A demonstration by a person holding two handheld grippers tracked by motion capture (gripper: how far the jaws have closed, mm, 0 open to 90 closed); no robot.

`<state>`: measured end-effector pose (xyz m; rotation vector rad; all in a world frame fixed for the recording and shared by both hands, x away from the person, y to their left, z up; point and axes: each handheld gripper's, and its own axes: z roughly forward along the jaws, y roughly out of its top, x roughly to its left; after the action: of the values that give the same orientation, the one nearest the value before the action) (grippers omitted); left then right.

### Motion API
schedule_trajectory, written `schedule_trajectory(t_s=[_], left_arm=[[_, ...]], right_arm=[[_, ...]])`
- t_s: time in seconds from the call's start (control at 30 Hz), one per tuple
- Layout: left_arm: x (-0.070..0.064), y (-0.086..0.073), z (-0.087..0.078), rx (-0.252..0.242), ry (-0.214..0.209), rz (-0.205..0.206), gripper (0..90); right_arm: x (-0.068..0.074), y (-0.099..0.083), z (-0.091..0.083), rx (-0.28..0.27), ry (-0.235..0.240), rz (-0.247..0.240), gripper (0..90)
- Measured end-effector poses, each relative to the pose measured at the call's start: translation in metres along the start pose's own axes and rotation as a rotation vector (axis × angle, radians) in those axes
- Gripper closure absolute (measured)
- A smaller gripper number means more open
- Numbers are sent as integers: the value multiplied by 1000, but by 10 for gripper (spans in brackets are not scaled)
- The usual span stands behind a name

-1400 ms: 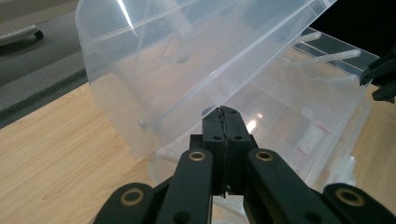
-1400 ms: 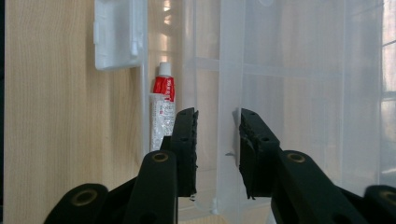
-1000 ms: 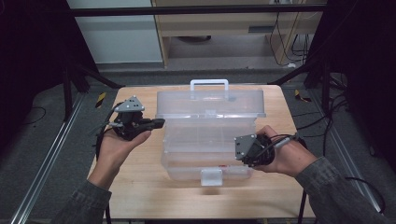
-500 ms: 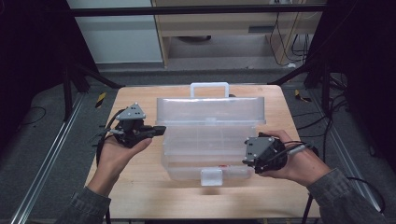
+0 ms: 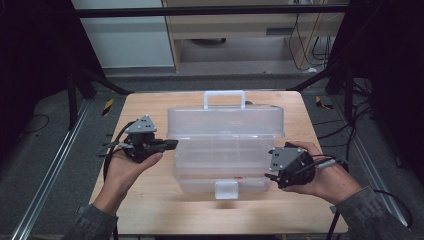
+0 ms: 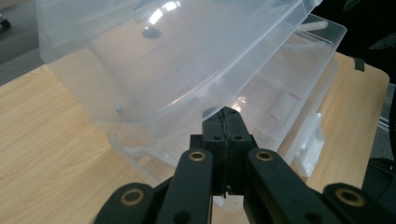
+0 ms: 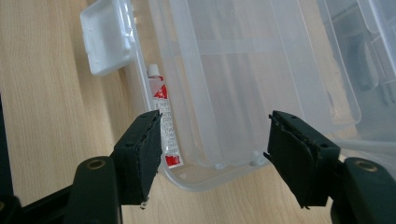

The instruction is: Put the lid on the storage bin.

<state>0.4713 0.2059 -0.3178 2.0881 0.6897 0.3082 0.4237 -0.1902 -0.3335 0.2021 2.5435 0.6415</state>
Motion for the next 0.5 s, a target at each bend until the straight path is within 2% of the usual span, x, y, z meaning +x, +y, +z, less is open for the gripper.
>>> schedule_trajectory(t_s=[0.27,0.5], left_arm=[[-3,-7,2,2,-3,1,896],[-7,-22,5,1,15,-2,896]], right_arm=[[2,-9,-5,0,-18,20,329],[4,-26,-11,-1,-41,69,322]])
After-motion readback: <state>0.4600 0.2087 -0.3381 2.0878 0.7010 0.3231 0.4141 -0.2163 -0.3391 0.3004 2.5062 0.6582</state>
